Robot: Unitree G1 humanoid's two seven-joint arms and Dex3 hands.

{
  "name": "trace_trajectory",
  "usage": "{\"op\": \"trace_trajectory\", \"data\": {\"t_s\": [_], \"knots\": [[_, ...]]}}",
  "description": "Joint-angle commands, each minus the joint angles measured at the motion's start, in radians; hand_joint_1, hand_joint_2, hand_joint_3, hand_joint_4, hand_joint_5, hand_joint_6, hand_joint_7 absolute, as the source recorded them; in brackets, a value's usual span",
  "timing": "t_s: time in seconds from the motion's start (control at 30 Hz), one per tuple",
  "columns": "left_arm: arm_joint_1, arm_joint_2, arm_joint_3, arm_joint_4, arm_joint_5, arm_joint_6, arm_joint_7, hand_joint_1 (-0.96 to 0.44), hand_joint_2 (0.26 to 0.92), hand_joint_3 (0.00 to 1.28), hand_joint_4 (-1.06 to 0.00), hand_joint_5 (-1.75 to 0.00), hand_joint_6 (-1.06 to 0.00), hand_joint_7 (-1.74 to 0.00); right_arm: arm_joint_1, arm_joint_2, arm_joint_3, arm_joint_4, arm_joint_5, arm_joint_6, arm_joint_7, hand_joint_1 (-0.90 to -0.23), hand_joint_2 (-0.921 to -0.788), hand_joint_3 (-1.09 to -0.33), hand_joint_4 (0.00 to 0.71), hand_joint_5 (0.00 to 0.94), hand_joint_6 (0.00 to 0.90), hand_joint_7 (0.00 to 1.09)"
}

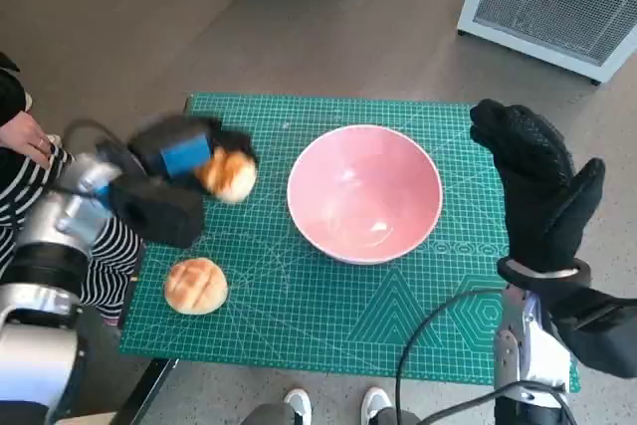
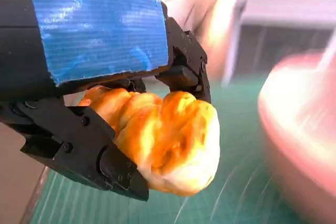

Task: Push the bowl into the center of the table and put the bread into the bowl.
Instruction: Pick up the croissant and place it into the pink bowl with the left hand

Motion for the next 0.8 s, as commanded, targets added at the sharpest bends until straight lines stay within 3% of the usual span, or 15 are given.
{"op": "trace_trajectory", "data": {"t_s": [0.03, 0.43, 0.6, 0.8], "knots": [[-0.042, -0.028, 0.048, -0.129, -0.062, 0.004, -0.026, 0.0, 0.889, 0.0, -0.8, -1.02, -0.8, -1.01, 0.006, -0.001, 0.003, 0.021, -0.002, 0.01, 0.009, -0.684, -0.921, -0.647, 0.151, 0.0, 0.066, 0.46], [-0.094, -0.173, 0.04, -0.308, -0.097, 0.061, -0.085, 0.0, 0.893, 0.0, -0.79, -1.03, -0.78, -1.03, 0.012, 0.007, 0.009, 0.023, 0.002, 0.003, 0.011, -0.689, -0.921, -0.647, 0.151, 0.0, 0.064, 0.46], [-0.139, -0.238, 0.01, -0.249, -0.083, 0.036, -0.11, 0.0, 0.893, 0.0, -0.81, -1.02, -0.78, -1.03, 0.018, 0.011, 0.011, 0.021, 0.0, -0.002, 0.009, -0.689, -0.921, -0.647, 0.15, 0.0, 0.064, 0.46], [-0.188, -0.319, -0.038, -0.149, -0.053, 0.014, -0.126, 0.0, 0.915, 0.01, -0.76, -1.09, -0.7, -1.09, 0.031, 0.014, 0.01, 0.01, -0.002, -0.007, 0.004, -0.687, -0.921, -0.648, 0.15, 0.0, 0.064, 0.46]]}}
